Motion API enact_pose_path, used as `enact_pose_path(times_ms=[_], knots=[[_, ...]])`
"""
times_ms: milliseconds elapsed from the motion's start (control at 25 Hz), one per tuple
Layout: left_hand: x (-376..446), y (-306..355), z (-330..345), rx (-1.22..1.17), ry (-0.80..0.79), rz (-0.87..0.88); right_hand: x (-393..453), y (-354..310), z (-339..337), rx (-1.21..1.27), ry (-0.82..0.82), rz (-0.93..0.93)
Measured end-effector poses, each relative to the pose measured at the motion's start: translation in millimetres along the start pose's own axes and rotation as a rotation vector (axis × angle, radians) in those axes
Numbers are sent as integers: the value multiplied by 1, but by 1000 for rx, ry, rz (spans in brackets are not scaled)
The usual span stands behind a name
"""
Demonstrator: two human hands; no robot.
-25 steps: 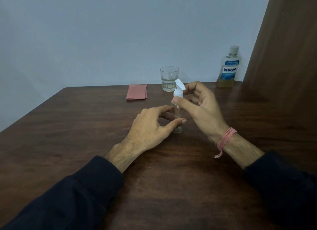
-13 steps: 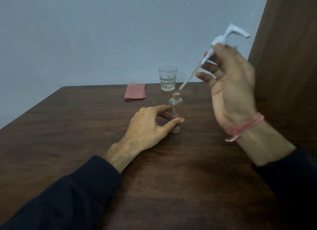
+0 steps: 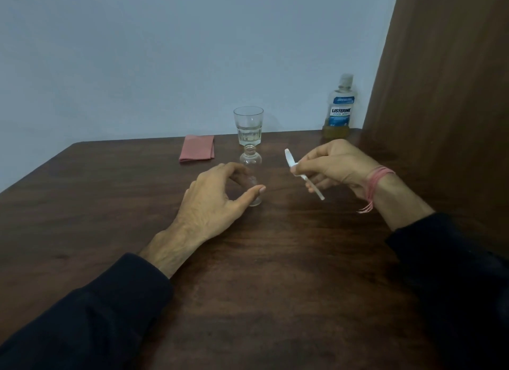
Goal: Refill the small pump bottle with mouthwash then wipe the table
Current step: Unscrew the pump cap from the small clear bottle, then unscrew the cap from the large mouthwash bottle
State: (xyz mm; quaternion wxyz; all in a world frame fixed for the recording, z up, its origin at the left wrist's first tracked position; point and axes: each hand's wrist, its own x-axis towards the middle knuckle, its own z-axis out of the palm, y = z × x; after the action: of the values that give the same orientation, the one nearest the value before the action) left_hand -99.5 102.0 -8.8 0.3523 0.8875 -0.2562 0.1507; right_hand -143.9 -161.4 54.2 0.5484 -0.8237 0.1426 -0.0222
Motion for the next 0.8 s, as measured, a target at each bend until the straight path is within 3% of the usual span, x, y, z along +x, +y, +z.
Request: enact_pose_path(times_ms=[400, 800], knots=[[1, 2, -1, 8, -3, -54, 4, 3, 21, -399, 122, 27], [-1, 8, -6, -14, 14, -100, 5, 6, 23, -464, 158, 15]])
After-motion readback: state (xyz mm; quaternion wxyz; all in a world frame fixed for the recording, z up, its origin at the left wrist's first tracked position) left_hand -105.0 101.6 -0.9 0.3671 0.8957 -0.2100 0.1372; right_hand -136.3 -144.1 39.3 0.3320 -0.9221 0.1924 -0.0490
